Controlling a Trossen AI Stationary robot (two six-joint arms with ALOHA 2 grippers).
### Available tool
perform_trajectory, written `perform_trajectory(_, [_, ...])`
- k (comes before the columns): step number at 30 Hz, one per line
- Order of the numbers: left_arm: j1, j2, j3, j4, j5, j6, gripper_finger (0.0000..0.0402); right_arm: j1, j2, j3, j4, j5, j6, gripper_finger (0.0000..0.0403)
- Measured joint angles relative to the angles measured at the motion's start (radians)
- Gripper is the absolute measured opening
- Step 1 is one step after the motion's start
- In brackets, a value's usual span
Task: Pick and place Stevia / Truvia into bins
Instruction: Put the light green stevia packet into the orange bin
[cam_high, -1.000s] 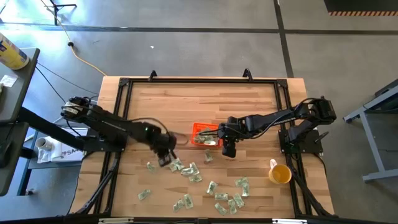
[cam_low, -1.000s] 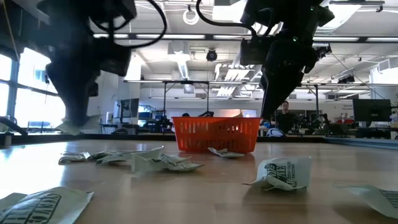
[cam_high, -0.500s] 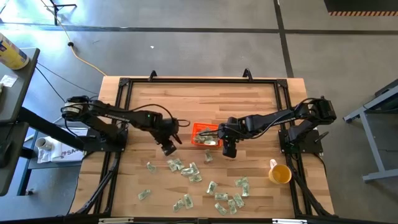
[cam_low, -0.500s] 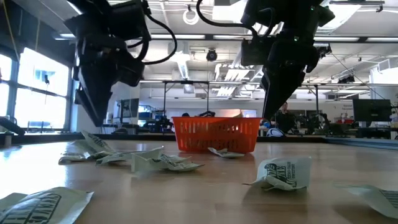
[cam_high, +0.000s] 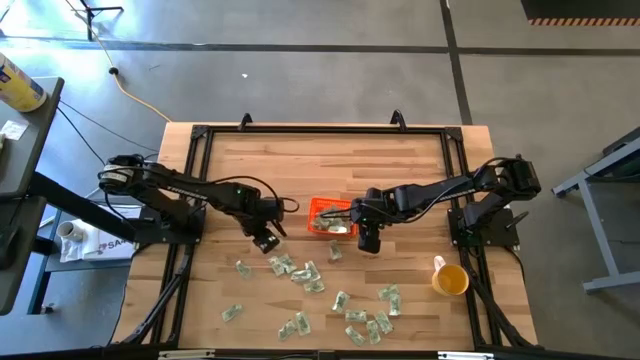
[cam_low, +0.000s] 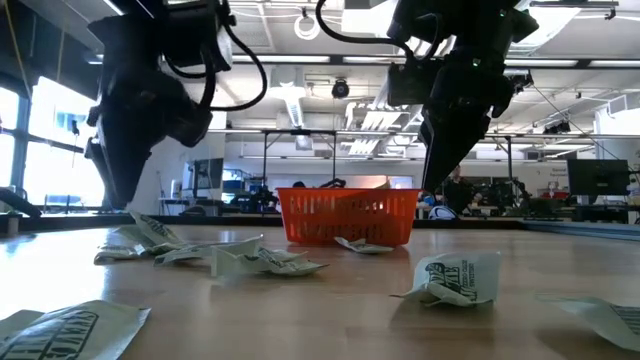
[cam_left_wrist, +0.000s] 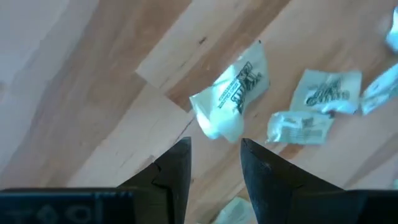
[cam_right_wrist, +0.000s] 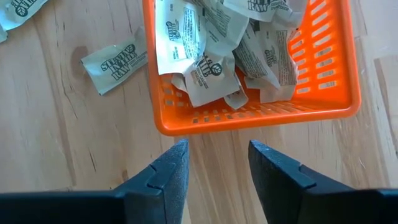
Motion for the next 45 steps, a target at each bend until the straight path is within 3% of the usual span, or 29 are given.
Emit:
perform_trajectory(7, [0.000,0.000,-0.002,0.084,0.101,-0.163,0.0173,0.000,0.000,0.000,0.002,0.001,0.000,0.0152])
perform_trajectory(20, [0.000,0.000,-0.007,0.004,0.023,-0.236,0.0172,0.000,0.000,0.000,0.010,0.014,0.000,0.0153])
perform_trajectory(32, [0.000,0.000,-0.111,0.250,0.092,-0.386,0.0172,0.000,0.000,0.000,0.010,0.015,0.003,0.0151])
perform_trajectory(45, [0.000,0.000,-0.111,0.260,0.062,-0.392,0.0172,0.000,0.000,0.000,0.010,0.041,0.000,0.0152])
